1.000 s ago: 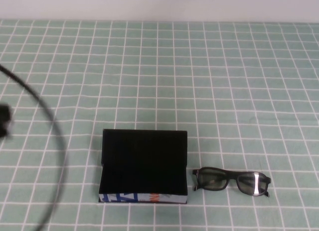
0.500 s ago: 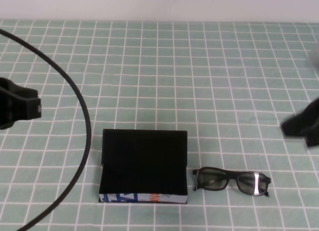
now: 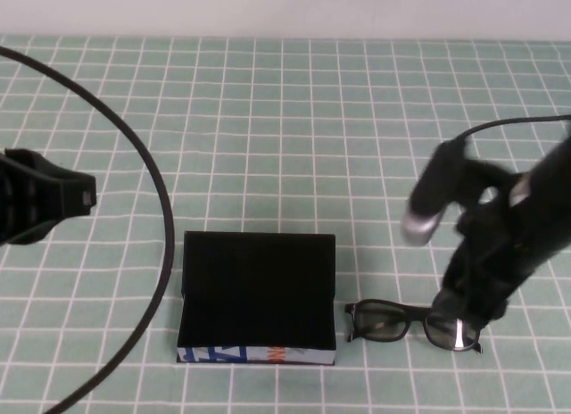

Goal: Return glasses to glasses case
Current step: Pick up the glasses from the table

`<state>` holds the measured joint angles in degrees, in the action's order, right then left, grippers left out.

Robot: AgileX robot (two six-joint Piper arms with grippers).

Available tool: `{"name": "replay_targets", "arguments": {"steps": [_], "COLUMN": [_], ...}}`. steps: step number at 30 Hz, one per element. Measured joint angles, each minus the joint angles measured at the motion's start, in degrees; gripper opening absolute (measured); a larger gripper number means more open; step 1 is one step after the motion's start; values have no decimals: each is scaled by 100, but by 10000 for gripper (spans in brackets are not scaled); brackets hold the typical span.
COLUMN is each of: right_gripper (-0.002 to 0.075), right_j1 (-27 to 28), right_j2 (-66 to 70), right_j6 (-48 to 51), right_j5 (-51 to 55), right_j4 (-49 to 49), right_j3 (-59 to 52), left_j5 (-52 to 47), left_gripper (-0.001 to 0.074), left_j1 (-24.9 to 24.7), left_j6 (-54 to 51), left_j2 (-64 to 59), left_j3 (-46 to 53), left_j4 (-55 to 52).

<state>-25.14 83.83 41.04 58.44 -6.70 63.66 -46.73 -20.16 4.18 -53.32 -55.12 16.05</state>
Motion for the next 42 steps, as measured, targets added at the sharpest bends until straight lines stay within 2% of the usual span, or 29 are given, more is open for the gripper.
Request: {"name": "replay_targets", "arguments": {"steps": [4,10,18,33,35,40,42], "right_gripper": [465,475,440,432,412,272,244], "right_j1": [-385,-734,-766,-766,-766,-766,-766], "right_j2": [388,849,1377,1923,2011,2039,2039], "right_j6": [24,46,-29,-440,-504,-545,-557], "right_j5": [-315,-536,-730,-992,-1002,-1015,-1015], "right_j4": [497,1038,1315,1507,1532,1532,1532], "right_j3": [0,0,0,0,0,0,0], "left_j5": [-200,-385,-442,-451,-466,-557,-569], "left_gripper": [-3,-3,-3,-3,-4,-3,-3], "left_j1": [0,0,0,0,0,0,0], "left_j6": [-12,-36,-49,-49,-49,-49,-49], "left_j2": [0,0,0,0,0,0,0], "left_j3": [0,0,0,0,0,0,0], "left_j4": [9,9,9,-21,-21,-21,-36]}}
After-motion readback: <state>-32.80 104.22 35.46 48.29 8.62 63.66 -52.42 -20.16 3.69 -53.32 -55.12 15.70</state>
